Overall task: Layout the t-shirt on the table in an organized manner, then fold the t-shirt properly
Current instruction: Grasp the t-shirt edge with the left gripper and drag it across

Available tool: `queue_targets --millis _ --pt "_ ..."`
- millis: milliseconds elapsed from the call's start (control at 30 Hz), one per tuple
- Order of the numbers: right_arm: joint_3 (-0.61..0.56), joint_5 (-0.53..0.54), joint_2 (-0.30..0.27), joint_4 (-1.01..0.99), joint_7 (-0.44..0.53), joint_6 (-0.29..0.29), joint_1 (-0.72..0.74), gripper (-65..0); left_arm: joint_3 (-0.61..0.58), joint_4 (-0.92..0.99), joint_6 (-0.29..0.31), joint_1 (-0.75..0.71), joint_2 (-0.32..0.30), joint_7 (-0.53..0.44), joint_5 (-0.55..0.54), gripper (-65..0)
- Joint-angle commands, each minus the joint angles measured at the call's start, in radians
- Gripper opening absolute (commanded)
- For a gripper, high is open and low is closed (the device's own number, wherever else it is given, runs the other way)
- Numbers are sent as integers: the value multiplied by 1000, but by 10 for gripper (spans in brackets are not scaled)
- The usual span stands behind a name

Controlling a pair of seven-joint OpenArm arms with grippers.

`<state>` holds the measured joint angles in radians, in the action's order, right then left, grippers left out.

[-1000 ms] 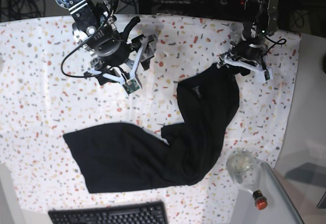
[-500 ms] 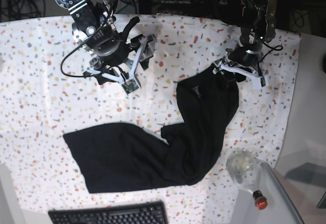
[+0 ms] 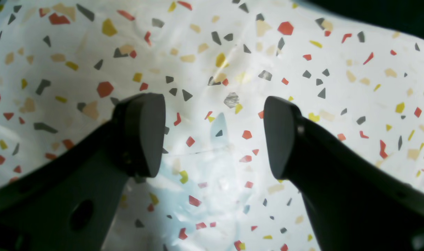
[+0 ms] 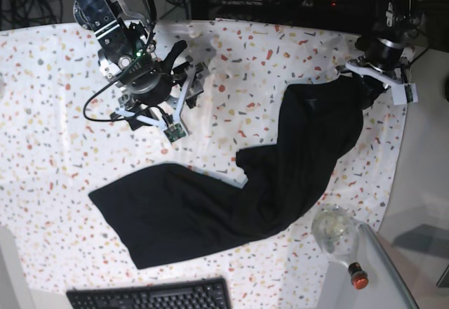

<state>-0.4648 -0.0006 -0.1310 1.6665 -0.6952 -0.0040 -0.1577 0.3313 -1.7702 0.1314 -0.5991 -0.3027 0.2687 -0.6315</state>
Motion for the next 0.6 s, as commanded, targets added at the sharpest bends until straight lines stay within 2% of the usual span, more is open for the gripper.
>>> queue_targets --millis 0,100,233,333,433,567 --pt "-2 4 18 16 18 -3 17 -233 55 -59 -6 -32 -17 -39 -1 -650" --pt "2 4 29 13 16 -6 17 -233 167 -162 -6 -92 -17 -24 -1 -650" --pt "4 4 29 17 12 -6 17 -233 343 -237 -6 -84 -17 65 -8 -650" --pt "8 3 26 17 12 -8 14 -233 354 -239 -2 -12 -17 109 -8 -650" --pt "103 3 29 17 12 -8 -7 -233 243 -239 0 89 -17 152 -8 -650" --pt "248 3 34 17 12 -8 -29 -233 -25 -230 -2 255 -14 191 -4 -650"
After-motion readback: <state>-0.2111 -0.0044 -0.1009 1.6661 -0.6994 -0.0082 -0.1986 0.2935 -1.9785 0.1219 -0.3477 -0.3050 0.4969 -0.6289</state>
